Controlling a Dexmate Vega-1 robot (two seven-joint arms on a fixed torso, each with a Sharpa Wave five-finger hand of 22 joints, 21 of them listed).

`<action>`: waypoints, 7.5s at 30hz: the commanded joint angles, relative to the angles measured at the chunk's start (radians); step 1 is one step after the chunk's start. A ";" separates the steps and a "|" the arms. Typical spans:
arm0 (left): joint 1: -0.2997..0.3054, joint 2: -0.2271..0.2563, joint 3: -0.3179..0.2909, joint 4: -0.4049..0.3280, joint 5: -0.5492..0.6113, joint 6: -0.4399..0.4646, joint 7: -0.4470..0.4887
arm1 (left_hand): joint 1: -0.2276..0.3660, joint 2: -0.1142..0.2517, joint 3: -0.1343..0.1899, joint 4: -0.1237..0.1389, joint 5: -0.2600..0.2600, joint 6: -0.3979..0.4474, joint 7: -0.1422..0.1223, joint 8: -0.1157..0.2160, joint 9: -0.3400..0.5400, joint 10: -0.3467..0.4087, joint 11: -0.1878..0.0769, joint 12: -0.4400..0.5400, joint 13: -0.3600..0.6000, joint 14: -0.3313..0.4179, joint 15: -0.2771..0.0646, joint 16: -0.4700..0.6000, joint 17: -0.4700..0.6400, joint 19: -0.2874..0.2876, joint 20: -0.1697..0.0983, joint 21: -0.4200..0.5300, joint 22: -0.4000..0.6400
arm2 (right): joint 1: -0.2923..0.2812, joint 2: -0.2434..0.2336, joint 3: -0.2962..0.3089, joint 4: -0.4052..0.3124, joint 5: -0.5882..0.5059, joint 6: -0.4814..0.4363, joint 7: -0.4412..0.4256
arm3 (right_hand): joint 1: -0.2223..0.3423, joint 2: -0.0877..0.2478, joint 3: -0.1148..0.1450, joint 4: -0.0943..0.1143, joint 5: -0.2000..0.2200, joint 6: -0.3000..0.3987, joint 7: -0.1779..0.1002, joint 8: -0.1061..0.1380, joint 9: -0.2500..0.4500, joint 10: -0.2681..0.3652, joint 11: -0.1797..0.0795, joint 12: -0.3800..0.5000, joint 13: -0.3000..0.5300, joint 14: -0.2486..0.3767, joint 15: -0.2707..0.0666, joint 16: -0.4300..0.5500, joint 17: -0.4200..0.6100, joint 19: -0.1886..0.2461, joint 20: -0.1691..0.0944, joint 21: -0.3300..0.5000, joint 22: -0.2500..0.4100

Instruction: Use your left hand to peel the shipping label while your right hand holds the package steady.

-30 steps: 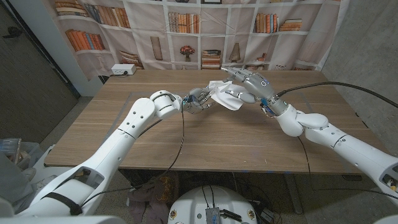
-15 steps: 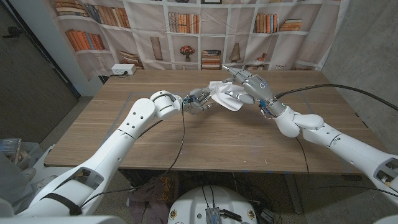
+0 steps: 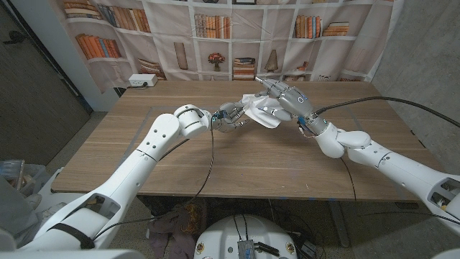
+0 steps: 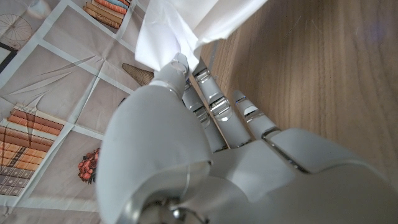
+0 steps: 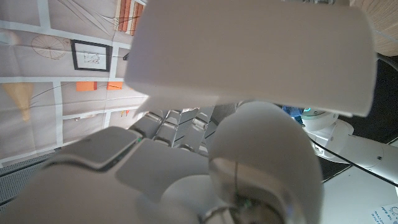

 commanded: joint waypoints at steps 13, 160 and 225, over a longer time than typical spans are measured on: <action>0.004 0.016 -0.002 -0.011 -0.024 -0.001 -0.007 | 0.006 -0.005 0.009 0.000 -0.004 0.011 0.006 -0.001 0.002 0.011 -0.001 0.002 0.004 0.013 -0.005 0.001 0.006 -0.009 -0.004 0.000 0.000 | 0.081 0.021 -0.077 0.067 -0.031 -0.006 -0.016 | 0.001 0.003 -0.004 0.005 0.005 -0.008 0.004 0.013 0.002 0.005 -0.001 -0.003 0.004 -0.006 -0.163 0.002 0.002 -0.011 -0.064 -0.002 -0.001; 0.031 0.087 0.010 -0.036 -0.066 0.043 -0.119 | -0.001 -0.021 0.029 0.000 -0.007 0.044 0.007 -0.018 0.000 0.024 0.001 -0.002 0.001 0.019 -0.004 -0.001 0.018 -0.038 -0.007 0.001 -0.001 | 0.095 0.020 -0.098 0.093 -0.008 -0.012 0.009 | 0.162 0.053 0.061 -0.003 0.035 0.170 -0.064 0.047 -0.002 0.072 0.006 0.168 0.164 0.100 -0.188 0.046 0.032 0.076 -0.100 0.056 0.001; 0.030 0.068 -0.003 -0.031 -0.065 0.010 -0.090 | -0.003 -0.023 0.037 0.002 -0.007 0.048 0.004 -0.027 0.001 0.024 0.001 -0.003 0.001 0.019 -0.004 -0.001 0.025 -0.044 -0.010 0.001 -0.001 | -0.027 -0.017 0.025 0.020 0.096 -0.029 0.009 | 0.187 0.040 0.051 0.014 0.025 0.369 -0.047 0.062 0.003 0.278 0.010 0.316 0.172 0.259 -0.197 0.108 0.082 0.086 -0.096 0.092 0.015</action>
